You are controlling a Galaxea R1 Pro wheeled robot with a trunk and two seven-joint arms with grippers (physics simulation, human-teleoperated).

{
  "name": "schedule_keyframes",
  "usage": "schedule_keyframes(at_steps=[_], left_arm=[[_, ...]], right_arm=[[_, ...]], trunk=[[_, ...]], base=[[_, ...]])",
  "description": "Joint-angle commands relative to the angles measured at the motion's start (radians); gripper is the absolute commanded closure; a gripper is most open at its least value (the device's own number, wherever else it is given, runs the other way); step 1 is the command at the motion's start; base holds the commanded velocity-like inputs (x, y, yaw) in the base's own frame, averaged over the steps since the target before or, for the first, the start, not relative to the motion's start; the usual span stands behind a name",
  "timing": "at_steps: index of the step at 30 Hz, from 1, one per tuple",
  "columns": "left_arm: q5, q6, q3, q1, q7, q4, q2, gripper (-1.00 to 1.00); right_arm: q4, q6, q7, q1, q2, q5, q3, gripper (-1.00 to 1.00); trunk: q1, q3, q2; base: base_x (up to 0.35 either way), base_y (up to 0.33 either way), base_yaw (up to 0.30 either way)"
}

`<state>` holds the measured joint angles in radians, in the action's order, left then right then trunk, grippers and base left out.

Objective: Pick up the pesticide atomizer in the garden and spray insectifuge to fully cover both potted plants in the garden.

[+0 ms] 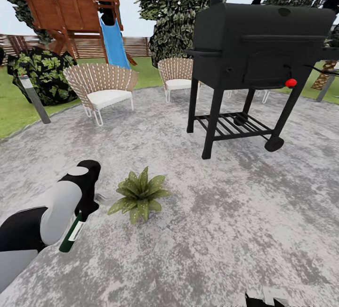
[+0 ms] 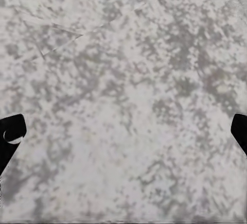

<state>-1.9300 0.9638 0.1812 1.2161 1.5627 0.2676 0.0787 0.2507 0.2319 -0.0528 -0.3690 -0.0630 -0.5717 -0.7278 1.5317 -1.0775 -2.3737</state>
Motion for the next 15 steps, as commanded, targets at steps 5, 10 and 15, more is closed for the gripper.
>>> schedule_keyframes(at_steps=[5,10,15], left_arm=[[-0.004,0.006,0.012,-0.012,0.008,0.020,0.023,1.00],[0.003,0.003,0.020,-0.078,0.008,0.053,0.037,1.00],[0.007,-0.001,0.025,-0.182,0.008,0.182,0.050,1.00]], right_arm=[[-0.001,0.004,-0.006,-0.001,0.000,-0.005,-0.008,-1.00],[-0.001,0.004,-0.011,-0.001,0.000,-0.006,-0.008,-1.00],[0.001,0.004,-0.010,-0.001,0.001,-0.006,-0.005,-1.00]], trunk=[[-0.001,-0.001,0.000],[-0.001,-0.001,0.000],[-0.001,-0.001,0.000]], base=[[-0.309,-0.054,0.247],[-0.108,-0.005,0.044],[-0.007,0.000,0.003]])
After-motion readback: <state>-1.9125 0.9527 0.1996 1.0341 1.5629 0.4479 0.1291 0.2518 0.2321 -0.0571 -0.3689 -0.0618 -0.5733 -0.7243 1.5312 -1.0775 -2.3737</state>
